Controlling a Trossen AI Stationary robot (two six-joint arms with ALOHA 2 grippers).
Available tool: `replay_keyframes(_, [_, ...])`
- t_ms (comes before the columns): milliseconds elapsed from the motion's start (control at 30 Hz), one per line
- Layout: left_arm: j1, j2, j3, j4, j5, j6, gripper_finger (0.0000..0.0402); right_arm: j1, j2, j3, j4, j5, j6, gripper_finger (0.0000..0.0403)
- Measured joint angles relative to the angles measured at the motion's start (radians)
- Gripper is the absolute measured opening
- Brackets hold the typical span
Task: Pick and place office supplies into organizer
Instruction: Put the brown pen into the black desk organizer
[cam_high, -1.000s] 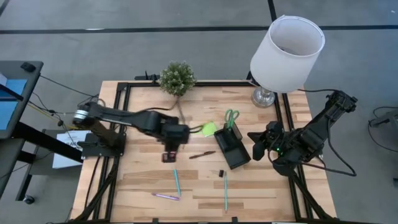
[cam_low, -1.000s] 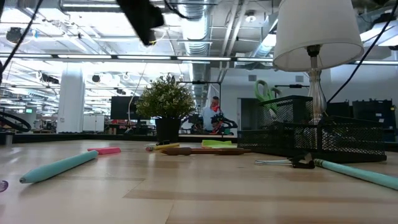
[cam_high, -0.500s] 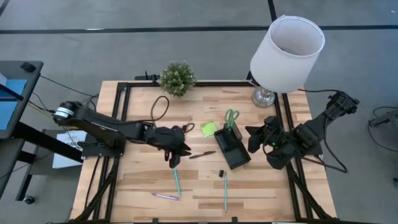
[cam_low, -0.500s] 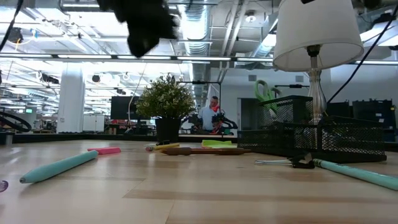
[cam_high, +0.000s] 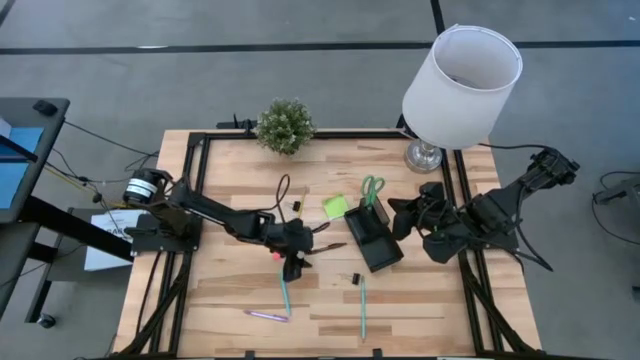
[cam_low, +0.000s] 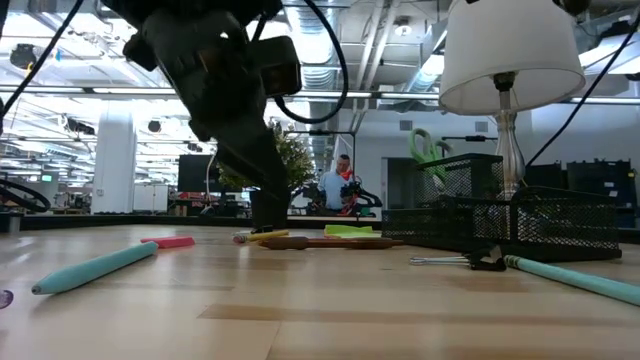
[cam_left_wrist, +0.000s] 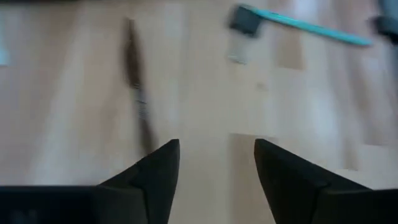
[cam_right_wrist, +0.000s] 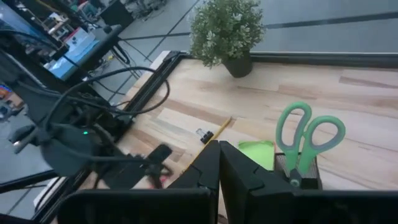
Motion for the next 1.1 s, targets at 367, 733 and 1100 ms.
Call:
replay_keyframes(367, [0.012, 0.069, 0.001, -0.012, -0.098, 0.039, 0.0206, 0.000, 0.000, 0.000, 0.001, 0.000, 0.000, 0.0000])
replay_keyframes(733, [0.007, 0.149, 0.003, 0.057, -0.162, 0.028, 0.0206, 0.000, 0.002, 0.000, -0.001, -0.005, 0.000, 0.0000])
replay_keyframes(1100, [0.009, 0.170, 0.005, 0.064, -0.172, 0.028, 0.0076, 0.000, 0.002, 0.000, -0.007, -0.007, -0.038, 0.0000])
